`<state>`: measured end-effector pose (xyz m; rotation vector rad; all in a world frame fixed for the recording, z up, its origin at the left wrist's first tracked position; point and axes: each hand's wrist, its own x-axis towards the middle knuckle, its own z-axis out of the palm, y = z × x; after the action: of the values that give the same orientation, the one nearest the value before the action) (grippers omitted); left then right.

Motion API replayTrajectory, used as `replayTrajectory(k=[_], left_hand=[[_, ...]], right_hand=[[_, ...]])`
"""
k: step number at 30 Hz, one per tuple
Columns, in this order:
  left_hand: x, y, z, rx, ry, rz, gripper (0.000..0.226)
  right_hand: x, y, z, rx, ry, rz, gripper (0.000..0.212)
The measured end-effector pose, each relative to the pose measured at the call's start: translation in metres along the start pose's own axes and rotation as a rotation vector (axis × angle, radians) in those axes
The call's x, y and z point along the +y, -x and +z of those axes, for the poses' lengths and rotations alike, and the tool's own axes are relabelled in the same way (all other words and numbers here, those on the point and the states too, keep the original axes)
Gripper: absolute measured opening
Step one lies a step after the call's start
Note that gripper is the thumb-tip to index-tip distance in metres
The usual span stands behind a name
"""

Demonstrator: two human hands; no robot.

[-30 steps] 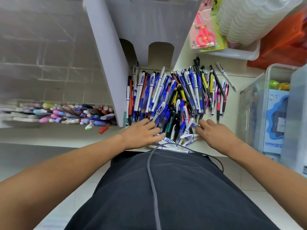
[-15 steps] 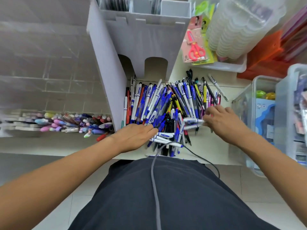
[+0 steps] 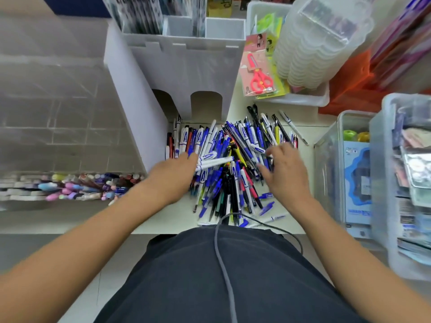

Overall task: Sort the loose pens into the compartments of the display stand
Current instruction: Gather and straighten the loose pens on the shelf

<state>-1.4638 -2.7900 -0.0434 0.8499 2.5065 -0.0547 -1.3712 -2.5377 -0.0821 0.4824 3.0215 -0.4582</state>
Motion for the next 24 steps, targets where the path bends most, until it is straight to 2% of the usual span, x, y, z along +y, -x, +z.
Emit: replayTrajectory(k=[1,4,6,8,11,16,20,24], left_hand=[[0.004,0.004,0.012,-0.018,0.136,-0.034,0.022],[0.004,0.015,0.046,0.003,0.481,-0.113,0.011],[0.0,0.025,0.062,0.031,0.598,-0.115,0.014],[-0.002,0.033,0.071,0.026,0.665,-0.095,0.02],[-0.002,0.038,0.079,-0.03,0.725,-0.092,0.022],[-0.001,0.034,0.098,-0.107,0.684,-0.081,0.029],[0.004,0.032,0.11,-0.191,0.66,-0.078,0.041],[0.016,0.026,0.113,-0.159,0.573,-0.078,0.043]], right_hand=[[-0.004,0.006,-0.001,-0.1,-0.073,-0.028,0.022],[0.004,0.016,0.005,-0.561,-0.236,-0.075,0.014],[0.017,0.018,0.01,-0.742,-0.212,-0.138,0.015],[0.031,0.021,0.011,-0.851,-0.203,-0.1,0.023],[0.047,0.029,0.013,-0.861,-0.037,-0.135,0.029],[0.048,0.036,0.021,-0.767,0.195,-0.347,0.021],[0.049,0.044,0.034,-0.652,0.176,-0.339,0.017],[0.051,0.049,0.04,-0.555,0.177,-0.316,0.015]])
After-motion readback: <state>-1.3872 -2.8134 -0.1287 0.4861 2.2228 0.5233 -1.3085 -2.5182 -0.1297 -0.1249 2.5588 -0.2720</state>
